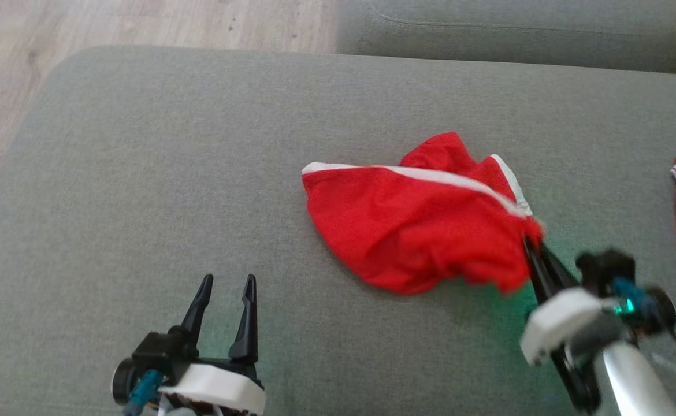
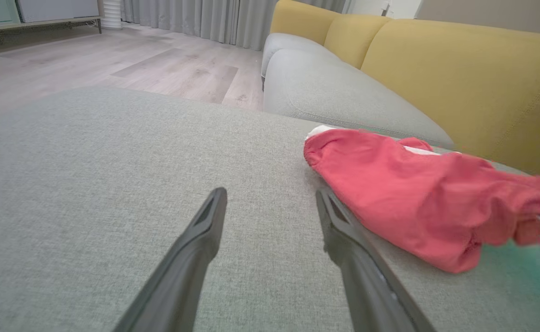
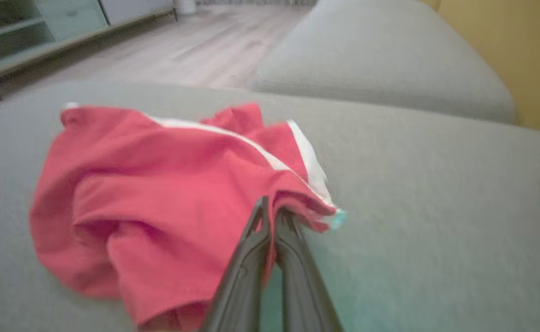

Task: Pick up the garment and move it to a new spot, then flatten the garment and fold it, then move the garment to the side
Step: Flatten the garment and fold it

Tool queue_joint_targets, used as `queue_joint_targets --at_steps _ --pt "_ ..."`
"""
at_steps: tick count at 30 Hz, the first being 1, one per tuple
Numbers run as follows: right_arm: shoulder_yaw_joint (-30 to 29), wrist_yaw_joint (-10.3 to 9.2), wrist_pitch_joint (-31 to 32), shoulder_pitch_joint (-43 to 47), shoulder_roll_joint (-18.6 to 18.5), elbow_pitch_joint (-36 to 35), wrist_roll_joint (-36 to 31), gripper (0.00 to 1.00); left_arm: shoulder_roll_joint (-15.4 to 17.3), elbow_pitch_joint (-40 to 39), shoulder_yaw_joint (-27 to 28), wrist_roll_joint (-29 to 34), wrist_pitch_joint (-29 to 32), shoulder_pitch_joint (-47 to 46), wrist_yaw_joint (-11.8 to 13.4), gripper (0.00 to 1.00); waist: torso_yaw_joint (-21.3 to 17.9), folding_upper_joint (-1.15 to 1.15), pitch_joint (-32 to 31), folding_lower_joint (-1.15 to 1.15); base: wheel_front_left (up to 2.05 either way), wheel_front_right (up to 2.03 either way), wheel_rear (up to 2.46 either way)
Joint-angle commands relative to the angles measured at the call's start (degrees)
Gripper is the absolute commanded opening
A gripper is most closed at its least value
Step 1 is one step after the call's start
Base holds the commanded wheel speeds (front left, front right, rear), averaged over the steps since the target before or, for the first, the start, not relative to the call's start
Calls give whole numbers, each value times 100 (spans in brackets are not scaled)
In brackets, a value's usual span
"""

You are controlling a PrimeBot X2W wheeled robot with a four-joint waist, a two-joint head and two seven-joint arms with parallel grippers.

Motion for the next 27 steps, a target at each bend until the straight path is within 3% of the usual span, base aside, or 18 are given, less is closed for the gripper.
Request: queue_joint_targets --at_steps 1,6,15,17,18,19,20,21,27 --pt "39 37 25 -90 -68 -302 -135 0 109 -194 204 -6 5 -142 44 100 -34 0 1 1 0 0 0" --pt "-354 37 64 250 -68 -169 -331 0 135 -263 197 -10 46 -167 71 100 -87 0 21 1 0 0 0" --pt "-813 37 -342 -79 -155 641 -745 0 142 -234 173 -35 62 -226 62 100 -54 0 -8 1 0 0 0" --pt "-852 37 -494 -106 -130 760 -820 20 141 -216 182 -44 55 -227 66 100 -57 0 -38 1 0 0 0" --pt "-892 37 -548 -97 -105 830 -844 44 137 -208 184 -50 51 -226 65 100 -58 0 -55 1 0 0 0" --pt "-936 37 -606 -82 -73 896 -856 81 131 -199 184 -57 46 -225 61 100 -58 0 -78 1 0 0 0" --pt "-992 37 -665 -59 -35 953 -855 94 122 -190 184 -66 41 -222 52 100 -60 0 -98 1 0 0 0" --pt "-1049 37 -717 -25 -1 1002 -867 100 114 -177 185 -75 36 -219 46 100 -63 0 -126 1 0 0 0" --pt "-1337 37 -907 197 145 1124 -877 100 89 -88 181 -107 17 -181 31 100 -115 0 -252 1 0 0 0"
